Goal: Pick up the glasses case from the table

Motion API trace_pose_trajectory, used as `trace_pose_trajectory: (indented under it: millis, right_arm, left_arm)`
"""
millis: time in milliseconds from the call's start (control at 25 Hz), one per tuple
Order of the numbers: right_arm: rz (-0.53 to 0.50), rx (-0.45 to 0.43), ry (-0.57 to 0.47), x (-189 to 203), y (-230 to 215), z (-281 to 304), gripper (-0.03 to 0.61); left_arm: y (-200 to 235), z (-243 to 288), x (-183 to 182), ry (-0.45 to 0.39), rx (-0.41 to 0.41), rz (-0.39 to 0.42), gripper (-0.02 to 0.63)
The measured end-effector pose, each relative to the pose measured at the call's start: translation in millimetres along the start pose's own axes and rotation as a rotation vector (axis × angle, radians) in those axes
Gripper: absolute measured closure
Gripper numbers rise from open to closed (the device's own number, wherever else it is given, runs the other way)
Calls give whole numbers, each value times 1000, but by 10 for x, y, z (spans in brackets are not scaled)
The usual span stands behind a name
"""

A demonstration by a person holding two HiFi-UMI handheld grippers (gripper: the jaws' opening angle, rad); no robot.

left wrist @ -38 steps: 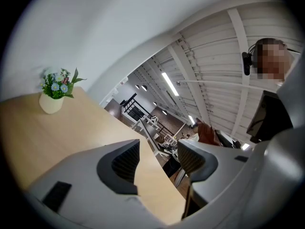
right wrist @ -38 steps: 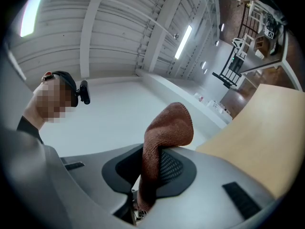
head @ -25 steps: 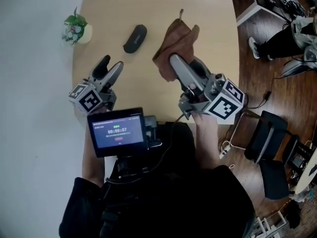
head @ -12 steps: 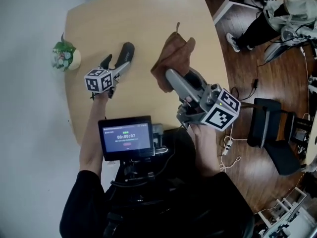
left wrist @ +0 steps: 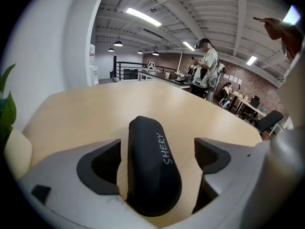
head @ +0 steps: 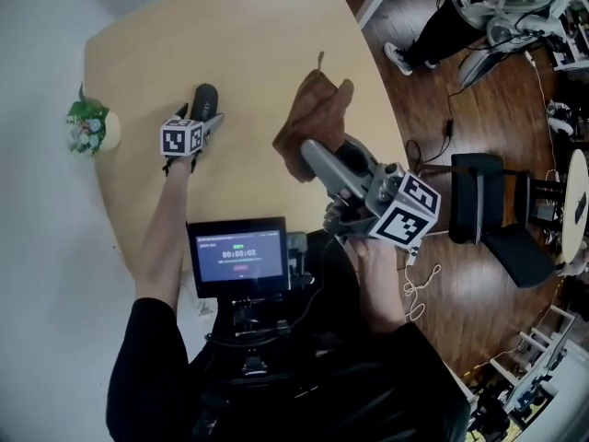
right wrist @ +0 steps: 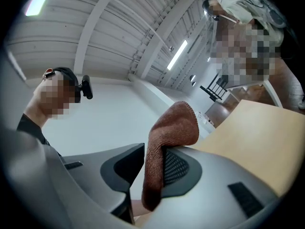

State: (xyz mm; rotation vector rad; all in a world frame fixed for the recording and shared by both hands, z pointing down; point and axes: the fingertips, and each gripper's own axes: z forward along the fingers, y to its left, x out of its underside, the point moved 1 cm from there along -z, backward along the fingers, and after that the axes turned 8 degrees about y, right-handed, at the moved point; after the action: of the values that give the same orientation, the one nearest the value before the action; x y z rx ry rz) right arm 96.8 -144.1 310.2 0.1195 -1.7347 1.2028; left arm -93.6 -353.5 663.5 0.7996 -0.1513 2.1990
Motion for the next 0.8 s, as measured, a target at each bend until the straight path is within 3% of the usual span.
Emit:
trace_pose_trajectory:
  millis: [240,360,800]
  right_arm:
    - [-6,-3,3,3,-14,47,491]
    - [-9,-13,3,-6,-31,50,491]
    - [-5,-89,-2,-80,18,73,491]
  left_arm:
    - [160,190,211,76,-47,-4,147]
    - [226,203,248,71,-71,-35,244]
    - [204,-445,-173,-173,-28,-174,259]
